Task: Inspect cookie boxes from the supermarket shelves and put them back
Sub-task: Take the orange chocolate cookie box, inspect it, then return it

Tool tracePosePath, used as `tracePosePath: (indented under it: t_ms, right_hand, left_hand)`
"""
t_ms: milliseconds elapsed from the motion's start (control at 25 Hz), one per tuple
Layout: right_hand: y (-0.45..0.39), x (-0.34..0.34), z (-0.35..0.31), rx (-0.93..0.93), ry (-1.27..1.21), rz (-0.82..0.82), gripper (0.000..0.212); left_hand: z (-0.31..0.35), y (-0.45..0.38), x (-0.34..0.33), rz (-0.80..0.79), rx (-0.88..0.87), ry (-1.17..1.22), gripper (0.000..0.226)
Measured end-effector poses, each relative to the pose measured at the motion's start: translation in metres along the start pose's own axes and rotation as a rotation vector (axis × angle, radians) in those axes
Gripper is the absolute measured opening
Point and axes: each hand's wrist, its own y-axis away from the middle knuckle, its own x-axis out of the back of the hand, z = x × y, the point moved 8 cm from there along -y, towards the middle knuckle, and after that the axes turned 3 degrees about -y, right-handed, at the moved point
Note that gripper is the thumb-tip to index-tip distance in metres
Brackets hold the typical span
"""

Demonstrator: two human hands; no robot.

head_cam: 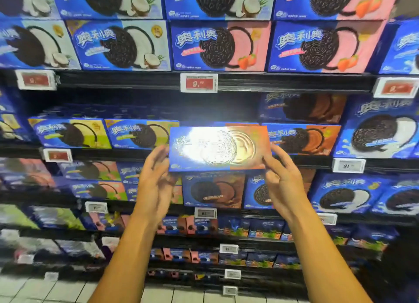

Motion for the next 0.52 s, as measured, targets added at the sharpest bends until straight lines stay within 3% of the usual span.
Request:
tracePosePath:
  t_ms: [80, 280, 440, 520]
  right_hand:
    - [0.018, 0.017, 0.005, -0.055, -0.019, -0.039, 0.063]
    - [0.061, 0.062, 0.002, -0.093, -0.050, -0.052, 0.052]
    - [0.098, 0.099, 0.002, -0.109, -0.101, 0.005, 0.053]
    - [0.114, 0.114, 0.003, -0.124, -0.121, 0.027, 0.065]
  left_hand:
    - [-0.015, 0.018, -0.005, 0.004, 0.031, 0.132, 0.035]
    - [-0.054, 0.076, -0.022, 0.009, 0.075, 0.186, 0.050]
    - [-0.082, 0.133, -0.037, 0.039, 0.176, 0.109, 0.081]
    - [-0.087, 0.156, -0.043, 0.042, 0.205, 0.062, 0.080]
